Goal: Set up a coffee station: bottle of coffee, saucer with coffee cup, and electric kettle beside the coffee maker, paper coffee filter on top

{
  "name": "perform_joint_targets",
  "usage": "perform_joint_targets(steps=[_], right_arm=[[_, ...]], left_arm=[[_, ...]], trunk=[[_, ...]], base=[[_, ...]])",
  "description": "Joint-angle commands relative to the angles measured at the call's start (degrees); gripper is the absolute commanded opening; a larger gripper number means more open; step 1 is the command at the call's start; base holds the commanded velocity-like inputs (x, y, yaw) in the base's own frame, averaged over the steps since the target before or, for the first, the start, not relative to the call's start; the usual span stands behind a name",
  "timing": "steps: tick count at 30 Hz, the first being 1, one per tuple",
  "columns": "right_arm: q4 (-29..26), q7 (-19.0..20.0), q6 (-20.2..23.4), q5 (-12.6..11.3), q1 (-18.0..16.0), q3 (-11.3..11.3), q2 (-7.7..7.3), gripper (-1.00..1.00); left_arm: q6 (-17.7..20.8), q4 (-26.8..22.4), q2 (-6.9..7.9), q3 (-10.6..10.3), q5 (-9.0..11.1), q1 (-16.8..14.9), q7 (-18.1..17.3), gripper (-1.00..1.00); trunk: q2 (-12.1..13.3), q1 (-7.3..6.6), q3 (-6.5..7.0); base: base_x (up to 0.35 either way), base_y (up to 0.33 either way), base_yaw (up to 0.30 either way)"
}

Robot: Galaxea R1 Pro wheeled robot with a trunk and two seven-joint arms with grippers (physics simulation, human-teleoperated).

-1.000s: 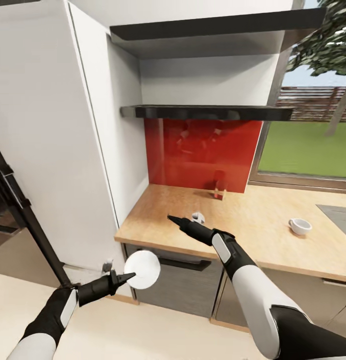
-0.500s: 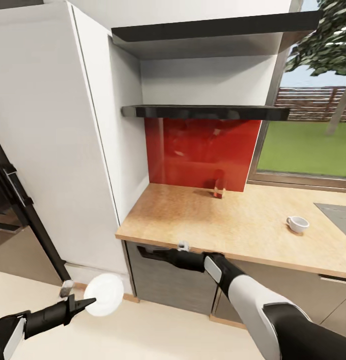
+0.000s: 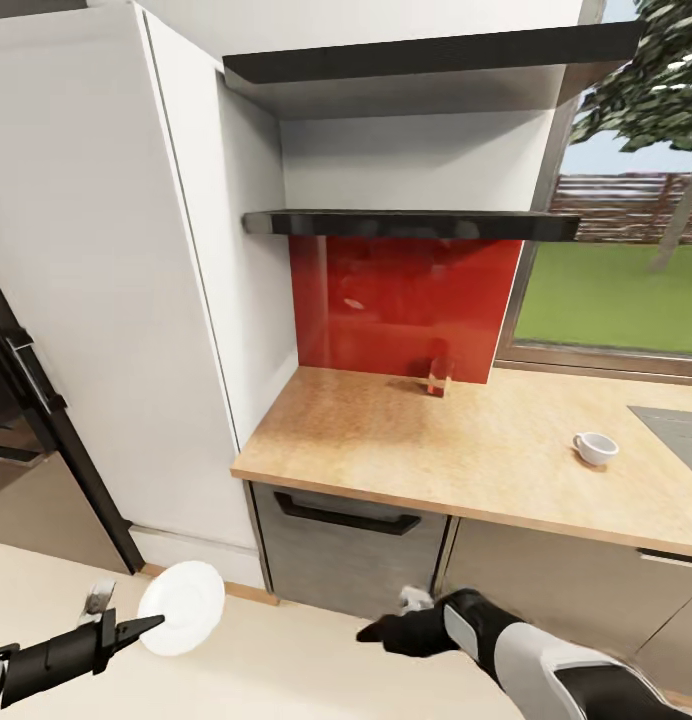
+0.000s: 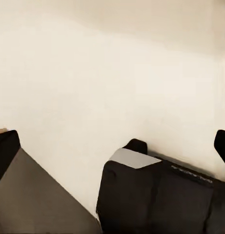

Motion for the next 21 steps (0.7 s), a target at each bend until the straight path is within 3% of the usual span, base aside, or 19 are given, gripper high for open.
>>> perform_joint_targets(steps=[1,5,7,10,13,21], right_arm=[[-0.08,-8.93,0.33,-0.21,4.38,-0.15,-0.85,1.00],[-0.08,-18.75,-2.11,1.76,10.44,-0.15,-1.70,1.00],[-0.08,-21.65,-4.63,2.70,13.86,-0.15,-1.82,1.00],[-0.08,-23.39,-7.78,3.26,17.73,-0.15,-1.94,1.00],[-0.08,-25.75,-9.86,3.43,21.00,-0.16,-3.80,1.00],[-0.16,-27.12,-11.66,3.37,22.43,-0.24,-4.62,1.00]], left_arm=[[0.34,0.00,-0.19,-0.15,0.07,0.07,-0.06,-1.00],[0.20,0.06,-0.39,-0.20,0.01,0.24,-0.10,-1.00],[-0.90,0.11,-0.74,-0.24,-0.01,0.74,-0.13,-1.00],[-4.28,0.15,-1.52,-0.22,-0.02,1.18,-0.08,-1.00],[-5.84,0.09,-1.94,-0.16,0.04,1.34,-0.11,-1.00],[-6.31,1.58,-2.20,-0.18,-0.02,1.43,-0.84,-1.00]], trunk=[[-0.13,0.04,-0.11],[-0.13,0.04,-0.11],[-0.13,0.04,-0.11],[-0.13,0.04,-0.11],[-0.13,0.04,-0.11],[-0.13,0.04,-0.11]], base=[[0.000,0.000,0.000],[0.000,0.000,0.000],[0.000,0.000,0.000],[0.000,0.000,0.000],[0.000,0.000,0.000],[0.000,0.000,0.000]])
